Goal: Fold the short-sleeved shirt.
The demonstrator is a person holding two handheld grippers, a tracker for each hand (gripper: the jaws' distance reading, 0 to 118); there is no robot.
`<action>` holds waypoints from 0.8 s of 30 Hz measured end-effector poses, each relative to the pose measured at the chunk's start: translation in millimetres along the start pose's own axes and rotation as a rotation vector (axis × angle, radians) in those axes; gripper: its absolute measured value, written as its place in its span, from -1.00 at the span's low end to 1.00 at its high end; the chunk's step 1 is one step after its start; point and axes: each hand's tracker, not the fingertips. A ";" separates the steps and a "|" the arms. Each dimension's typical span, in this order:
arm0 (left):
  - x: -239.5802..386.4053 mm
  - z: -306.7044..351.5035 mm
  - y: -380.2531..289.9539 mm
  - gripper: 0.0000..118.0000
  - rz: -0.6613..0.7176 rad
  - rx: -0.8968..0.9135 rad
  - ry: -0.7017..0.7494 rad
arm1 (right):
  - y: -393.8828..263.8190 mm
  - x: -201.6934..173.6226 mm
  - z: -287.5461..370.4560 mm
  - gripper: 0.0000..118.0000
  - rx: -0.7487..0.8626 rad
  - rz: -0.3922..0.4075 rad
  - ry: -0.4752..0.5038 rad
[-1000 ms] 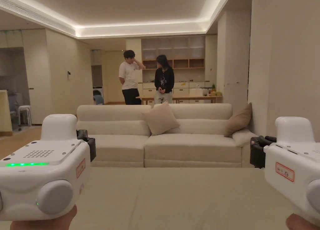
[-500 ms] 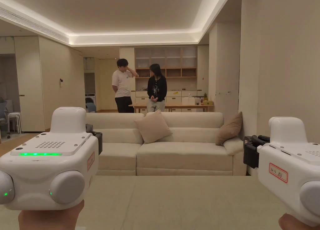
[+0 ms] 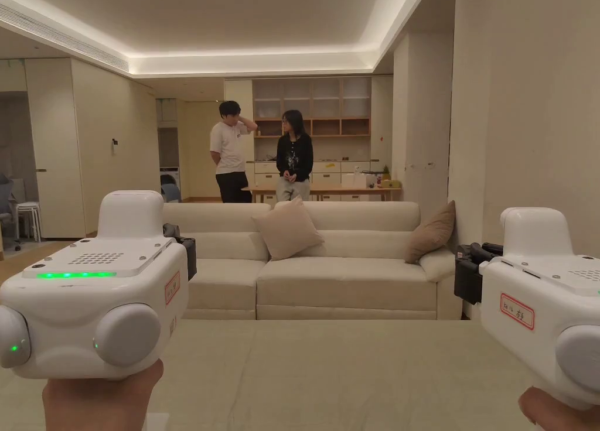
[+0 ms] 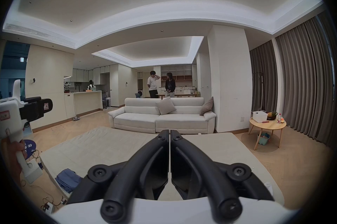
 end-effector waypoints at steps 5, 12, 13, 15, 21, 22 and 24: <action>3.7 -1.5 1.8 -1.00 -0.012 -0.004 0.000 | 1.3 1.1 1.1 -0.96 0.007 -0.002 -0.001; 7.0 -1.0 3.1 -1.00 -0.017 -0.001 -0.003 | -0.5 2.3 0.6 -0.96 -0.001 0.002 -0.003; 6.9 -0.9 2.9 -1.00 -0.016 0.001 -0.001 | -1.1 2.0 0.4 -0.96 -0.004 0.006 -0.004; 6.4 -1.4 2.5 -1.00 -0.012 -0.001 -0.007 | -2.4 1.2 0.3 -0.96 -0.004 0.011 -0.007; 6.5 -2.1 -1.0 -1.00 -0.013 -0.008 -0.004 | -4.1 0.7 -0.8 -0.96 -0.011 0.009 -0.005; 6.0 -2.2 -1.0 -1.00 -0.014 -0.009 -0.005 | -4.4 0.2 -0.7 -0.96 -0.010 0.009 -0.005; 6.4 -1.8 -0.9 -1.00 -0.011 -0.007 -0.006 | -4.9 -0.4 -1.1 -0.96 -0.009 0.013 -0.005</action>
